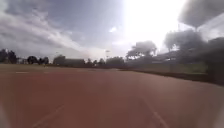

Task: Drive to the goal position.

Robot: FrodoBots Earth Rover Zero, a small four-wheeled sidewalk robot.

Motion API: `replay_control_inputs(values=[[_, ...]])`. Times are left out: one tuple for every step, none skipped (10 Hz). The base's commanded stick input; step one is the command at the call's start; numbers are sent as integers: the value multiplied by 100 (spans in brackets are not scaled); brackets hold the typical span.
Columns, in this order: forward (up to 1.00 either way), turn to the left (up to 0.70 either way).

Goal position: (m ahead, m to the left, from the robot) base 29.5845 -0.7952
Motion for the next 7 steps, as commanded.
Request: replay_control_inputs(values=[[70, 0], [70, 0], [70, 0], [70, 0], [70, 0], [70, 0], [70, 0]])
